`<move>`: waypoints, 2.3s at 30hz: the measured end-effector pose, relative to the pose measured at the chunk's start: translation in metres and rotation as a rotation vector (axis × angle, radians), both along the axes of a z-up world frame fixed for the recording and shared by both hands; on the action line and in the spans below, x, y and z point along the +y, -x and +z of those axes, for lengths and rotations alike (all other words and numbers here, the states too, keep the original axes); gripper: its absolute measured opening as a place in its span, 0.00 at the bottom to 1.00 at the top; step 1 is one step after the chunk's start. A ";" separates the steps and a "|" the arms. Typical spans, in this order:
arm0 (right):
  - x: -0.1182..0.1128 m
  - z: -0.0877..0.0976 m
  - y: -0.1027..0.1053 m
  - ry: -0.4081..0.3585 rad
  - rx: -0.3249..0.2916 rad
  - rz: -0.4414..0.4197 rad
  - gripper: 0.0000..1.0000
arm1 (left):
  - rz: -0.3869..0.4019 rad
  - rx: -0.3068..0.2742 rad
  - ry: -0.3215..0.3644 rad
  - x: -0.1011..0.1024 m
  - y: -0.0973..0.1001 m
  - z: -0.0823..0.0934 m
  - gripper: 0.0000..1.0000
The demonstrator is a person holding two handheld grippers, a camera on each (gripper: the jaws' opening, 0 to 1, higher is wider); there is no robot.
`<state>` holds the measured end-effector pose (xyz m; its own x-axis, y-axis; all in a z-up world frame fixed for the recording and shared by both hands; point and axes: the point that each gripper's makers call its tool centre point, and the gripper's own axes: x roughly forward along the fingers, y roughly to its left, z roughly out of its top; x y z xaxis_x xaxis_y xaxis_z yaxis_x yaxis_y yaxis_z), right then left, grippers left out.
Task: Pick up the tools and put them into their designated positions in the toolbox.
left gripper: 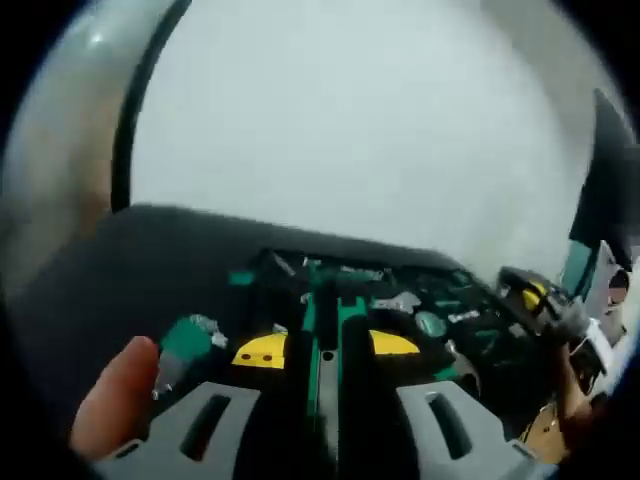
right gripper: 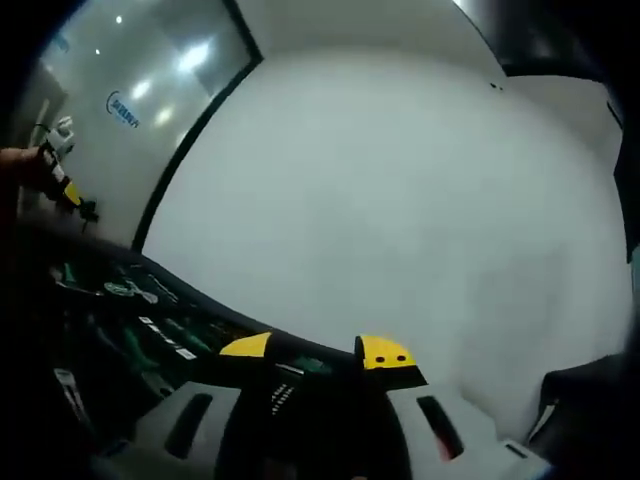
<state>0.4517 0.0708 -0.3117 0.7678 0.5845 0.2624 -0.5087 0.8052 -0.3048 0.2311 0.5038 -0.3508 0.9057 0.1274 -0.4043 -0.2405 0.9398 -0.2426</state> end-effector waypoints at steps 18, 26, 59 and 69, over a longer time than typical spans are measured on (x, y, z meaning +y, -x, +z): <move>0.002 0.000 0.009 0.008 -0.006 0.034 0.30 | -0.057 -0.022 -0.269 -0.066 -0.028 -0.010 0.38; 0.001 0.004 0.007 -0.023 -0.004 0.056 0.30 | -0.174 0.267 -0.239 -0.035 0.040 -0.029 0.03; 0.018 0.002 0.026 0.009 -0.017 0.131 0.30 | -0.461 -0.399 -0.416 -0.112 -0.005 0.050 0.12; 0.095 0.025 0.083 0.074 0.149 0.447 0.27 | 0.114 -0.733 -0.110 0.067 0.047 0.033 0.18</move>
<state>0.3686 0.1661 -0.2869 0.4628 0.8791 0.1136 -0.8428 0.4761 -0.2509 0.1840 0.5709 -0.3179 0.9168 0.2410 0.3184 -0.1504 0.9470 -0.2838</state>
